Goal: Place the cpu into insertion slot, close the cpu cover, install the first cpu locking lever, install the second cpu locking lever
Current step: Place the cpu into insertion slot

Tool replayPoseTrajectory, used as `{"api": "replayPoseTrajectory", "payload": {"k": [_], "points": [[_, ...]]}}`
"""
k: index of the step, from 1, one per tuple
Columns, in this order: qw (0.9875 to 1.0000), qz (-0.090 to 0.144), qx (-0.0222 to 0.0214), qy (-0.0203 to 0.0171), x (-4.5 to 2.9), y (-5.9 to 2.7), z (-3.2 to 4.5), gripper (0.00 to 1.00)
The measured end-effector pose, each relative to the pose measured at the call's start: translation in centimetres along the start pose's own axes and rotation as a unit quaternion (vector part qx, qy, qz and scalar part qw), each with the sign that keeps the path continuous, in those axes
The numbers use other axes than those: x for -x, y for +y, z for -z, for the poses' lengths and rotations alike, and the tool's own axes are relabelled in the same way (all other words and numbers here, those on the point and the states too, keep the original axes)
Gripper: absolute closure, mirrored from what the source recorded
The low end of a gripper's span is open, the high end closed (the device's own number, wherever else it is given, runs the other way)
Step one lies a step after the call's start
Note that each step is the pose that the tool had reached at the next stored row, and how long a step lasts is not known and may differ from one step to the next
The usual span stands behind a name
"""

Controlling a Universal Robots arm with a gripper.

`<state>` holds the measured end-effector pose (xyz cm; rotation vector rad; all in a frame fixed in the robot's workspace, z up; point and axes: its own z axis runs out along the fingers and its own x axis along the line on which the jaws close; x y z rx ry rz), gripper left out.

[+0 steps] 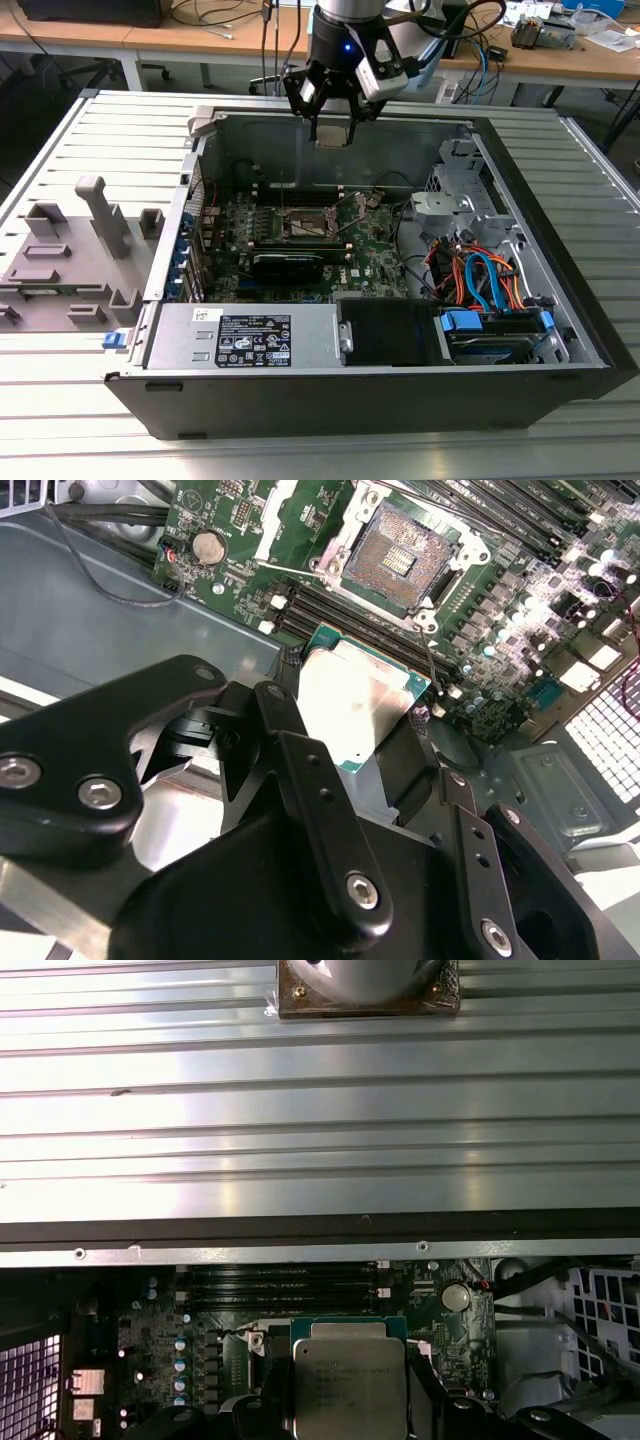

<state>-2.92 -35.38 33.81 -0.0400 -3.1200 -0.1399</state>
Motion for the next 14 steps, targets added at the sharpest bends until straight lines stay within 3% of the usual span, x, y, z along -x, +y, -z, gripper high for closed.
{"api": "replayPoseTrajectory", "payload": {"k": [14], "points": [[1.0000, 0.000, 0.0000, 0.0000, 0.01, -0.03, -0.34, 0.45]]}}
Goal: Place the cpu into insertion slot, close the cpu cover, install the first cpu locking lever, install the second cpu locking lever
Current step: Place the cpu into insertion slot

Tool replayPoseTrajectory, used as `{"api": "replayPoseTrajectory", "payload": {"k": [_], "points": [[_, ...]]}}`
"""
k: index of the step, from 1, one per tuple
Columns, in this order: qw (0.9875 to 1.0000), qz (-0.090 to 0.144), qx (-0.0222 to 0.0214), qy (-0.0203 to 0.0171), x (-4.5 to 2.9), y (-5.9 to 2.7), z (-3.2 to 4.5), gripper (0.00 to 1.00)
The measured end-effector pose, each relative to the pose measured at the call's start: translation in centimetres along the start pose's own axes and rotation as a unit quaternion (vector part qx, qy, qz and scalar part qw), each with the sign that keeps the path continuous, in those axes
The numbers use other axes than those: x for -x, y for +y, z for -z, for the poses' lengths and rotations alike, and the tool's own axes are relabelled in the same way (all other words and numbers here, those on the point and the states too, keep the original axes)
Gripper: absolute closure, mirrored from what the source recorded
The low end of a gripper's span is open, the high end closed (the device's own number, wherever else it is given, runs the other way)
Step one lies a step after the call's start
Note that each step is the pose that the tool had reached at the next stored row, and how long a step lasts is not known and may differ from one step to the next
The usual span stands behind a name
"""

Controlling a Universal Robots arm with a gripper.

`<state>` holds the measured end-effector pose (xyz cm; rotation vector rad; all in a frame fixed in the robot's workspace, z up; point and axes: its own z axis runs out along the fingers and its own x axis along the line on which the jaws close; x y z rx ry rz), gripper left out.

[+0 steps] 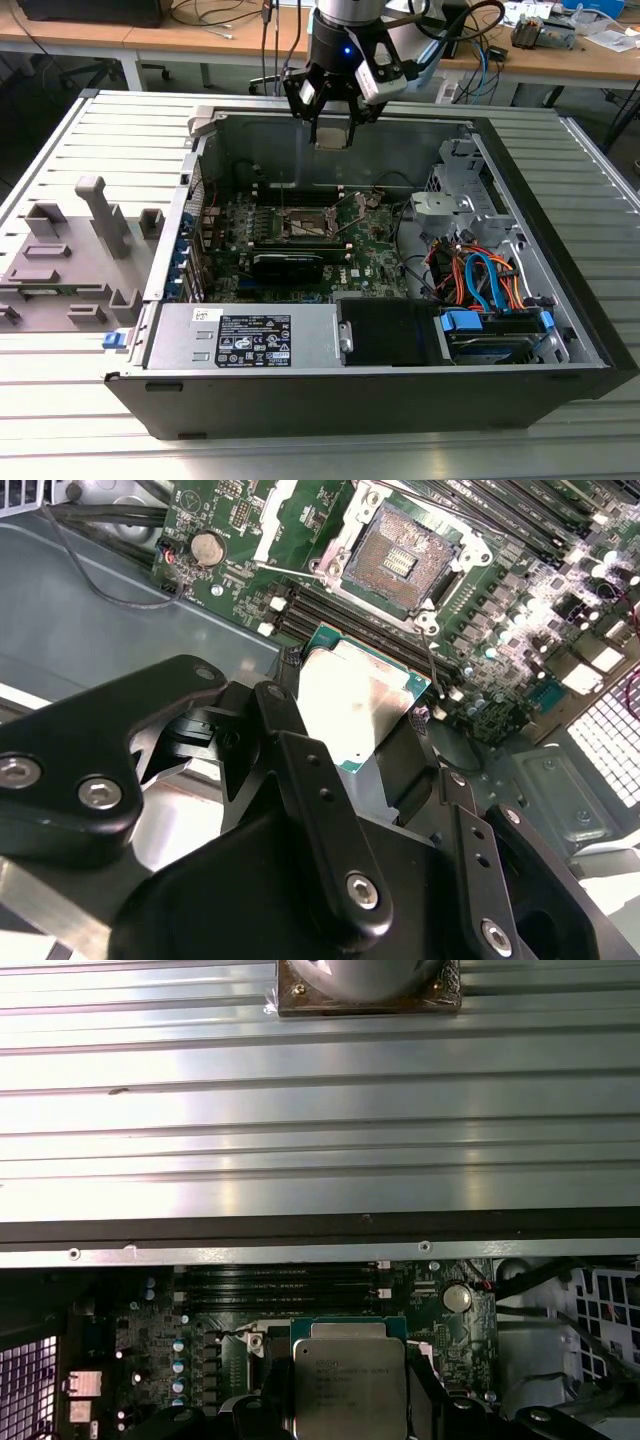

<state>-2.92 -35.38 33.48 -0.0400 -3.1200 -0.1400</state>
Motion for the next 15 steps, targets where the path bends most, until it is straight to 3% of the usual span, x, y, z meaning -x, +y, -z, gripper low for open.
{"api": "replayPoseTrajectory", "payload": {"k": [15], "points": [[1.0000, 0.000, 0.0000, 0.0000, 0.00, -0.05, -0.29, 0.45]]}}
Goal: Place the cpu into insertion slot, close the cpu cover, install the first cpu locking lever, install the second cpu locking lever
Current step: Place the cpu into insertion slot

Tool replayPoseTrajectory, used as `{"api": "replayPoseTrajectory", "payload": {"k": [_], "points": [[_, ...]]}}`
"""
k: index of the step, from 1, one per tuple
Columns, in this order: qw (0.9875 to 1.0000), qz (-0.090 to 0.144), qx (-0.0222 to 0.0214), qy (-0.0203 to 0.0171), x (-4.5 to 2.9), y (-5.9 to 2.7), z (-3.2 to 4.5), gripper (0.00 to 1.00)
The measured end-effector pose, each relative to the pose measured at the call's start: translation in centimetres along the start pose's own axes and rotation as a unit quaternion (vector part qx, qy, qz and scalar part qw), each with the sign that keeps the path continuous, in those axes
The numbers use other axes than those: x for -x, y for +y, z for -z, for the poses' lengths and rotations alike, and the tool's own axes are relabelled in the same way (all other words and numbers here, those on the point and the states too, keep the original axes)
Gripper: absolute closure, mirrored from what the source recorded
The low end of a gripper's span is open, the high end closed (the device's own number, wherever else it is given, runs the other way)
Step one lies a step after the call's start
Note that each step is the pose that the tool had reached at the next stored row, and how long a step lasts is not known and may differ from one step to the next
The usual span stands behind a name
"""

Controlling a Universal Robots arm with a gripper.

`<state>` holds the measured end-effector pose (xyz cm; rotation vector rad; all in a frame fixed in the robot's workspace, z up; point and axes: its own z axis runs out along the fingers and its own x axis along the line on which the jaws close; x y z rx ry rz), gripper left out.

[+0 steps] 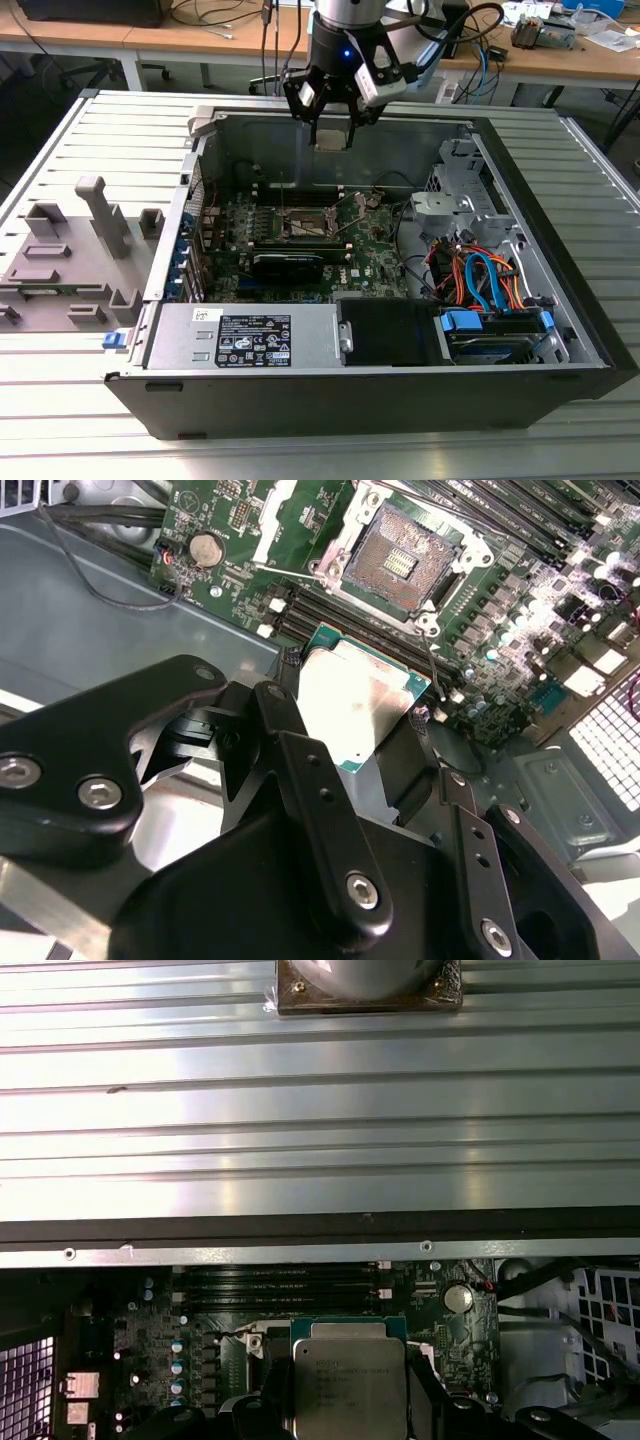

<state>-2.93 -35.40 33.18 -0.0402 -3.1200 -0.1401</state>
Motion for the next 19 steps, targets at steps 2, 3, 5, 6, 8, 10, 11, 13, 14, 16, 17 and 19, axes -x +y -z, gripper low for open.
{"api": "replayPoseTrajectory", "payload": {"k": [2, 3, 5, 6, 8, 10, 11, 13, 14, 16, 17, 19], "points": [[1.0000, 0.000, 0.0000, 0.0000, 0.00, -0.03, -0.03, 0.45], [1.0000, 0.000, 0.0000, 0.0000, 0.01, -0.05, -0.05, 0.45], [1.0000, 0.000, 0.0000, 0.0000, 0.01, -0.08, -0.07, 0.45], [1.0000, 0.000, 0.0000, 0.0000, 0.01, -0.10, -0.09, 0.45], [1.0000, 0.000, 0.0000, 0.0000, 0.01, -0.13, -0.13, 0.45], [1.0000, 0.000, 0.0000, 0.0000, 0.01, -0.15, -0.16, 0.45], [1.0000, 0.000, 0.0000, 0.0000, 0.01, -0.16, -0.18, 0.45], [1.0000, 0.000, 0.0000, 0.0000, 0.01, -0.18, -0.23, 0.45], [1.0000, 0.000, 0.0000, 0.0000, 0.01, -0.19, -0.25, 0.45], [1.0000, 0.000, 0.0000, 0.0000, 0.02, -0.20, -0.28, 0.45], [1.0000, 0.000, 0.0000, 0.0000, 0.02, -0.20, -0.30, 0.45], [1.0000, 0.000, 0.0000, 0.0000, 0.02, -0.22, -0.35, 0.45]]}}
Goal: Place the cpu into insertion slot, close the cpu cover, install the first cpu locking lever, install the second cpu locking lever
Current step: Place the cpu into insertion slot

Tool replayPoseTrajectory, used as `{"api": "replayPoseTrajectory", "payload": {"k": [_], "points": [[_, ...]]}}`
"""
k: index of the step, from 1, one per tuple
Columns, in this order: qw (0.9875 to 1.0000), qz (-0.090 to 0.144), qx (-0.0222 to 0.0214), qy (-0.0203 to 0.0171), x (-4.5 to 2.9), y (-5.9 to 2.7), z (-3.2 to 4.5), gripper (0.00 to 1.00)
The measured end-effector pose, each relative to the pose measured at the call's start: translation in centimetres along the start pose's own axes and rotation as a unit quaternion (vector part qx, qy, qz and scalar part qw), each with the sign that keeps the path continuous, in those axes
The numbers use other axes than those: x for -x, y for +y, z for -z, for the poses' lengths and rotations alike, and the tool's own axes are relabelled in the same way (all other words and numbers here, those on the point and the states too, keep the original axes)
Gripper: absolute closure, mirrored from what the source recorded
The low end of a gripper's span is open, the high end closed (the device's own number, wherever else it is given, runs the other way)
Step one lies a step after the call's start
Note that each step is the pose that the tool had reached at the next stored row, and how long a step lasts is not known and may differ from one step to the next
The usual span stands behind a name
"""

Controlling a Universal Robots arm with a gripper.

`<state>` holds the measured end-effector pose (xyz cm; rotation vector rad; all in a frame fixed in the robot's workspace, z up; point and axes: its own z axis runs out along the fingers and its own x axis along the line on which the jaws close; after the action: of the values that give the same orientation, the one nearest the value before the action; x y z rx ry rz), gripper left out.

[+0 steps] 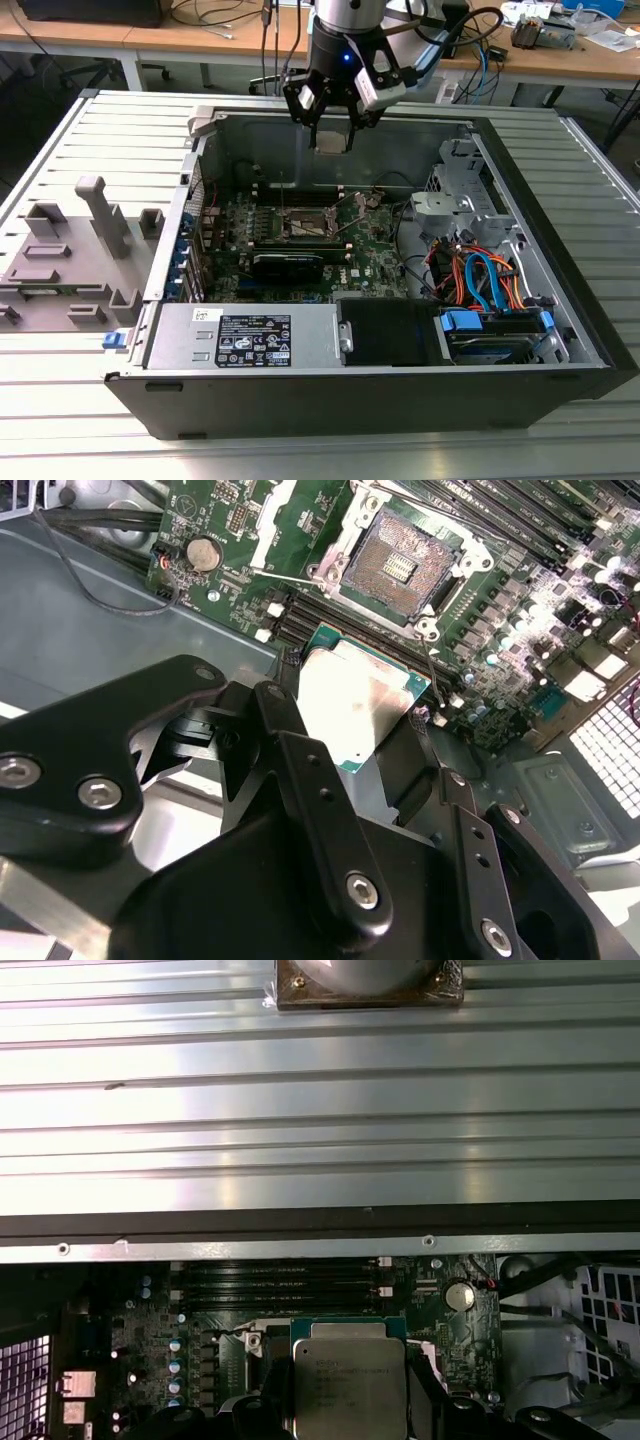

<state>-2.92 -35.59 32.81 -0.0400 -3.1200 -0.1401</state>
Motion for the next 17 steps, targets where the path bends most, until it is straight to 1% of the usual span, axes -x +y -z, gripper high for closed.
{"api": "replayPoseTrajectory", "payload": {"k": [9, 17], "points": [[1.0000, 0.000, 0.0000, 0.0000, 0.00, -0.03, -0.16, 0.45], [1.0000, 0.000, 0.0000, 0.0000, 0.01, -0.09, -0.47, 0.45]]}}
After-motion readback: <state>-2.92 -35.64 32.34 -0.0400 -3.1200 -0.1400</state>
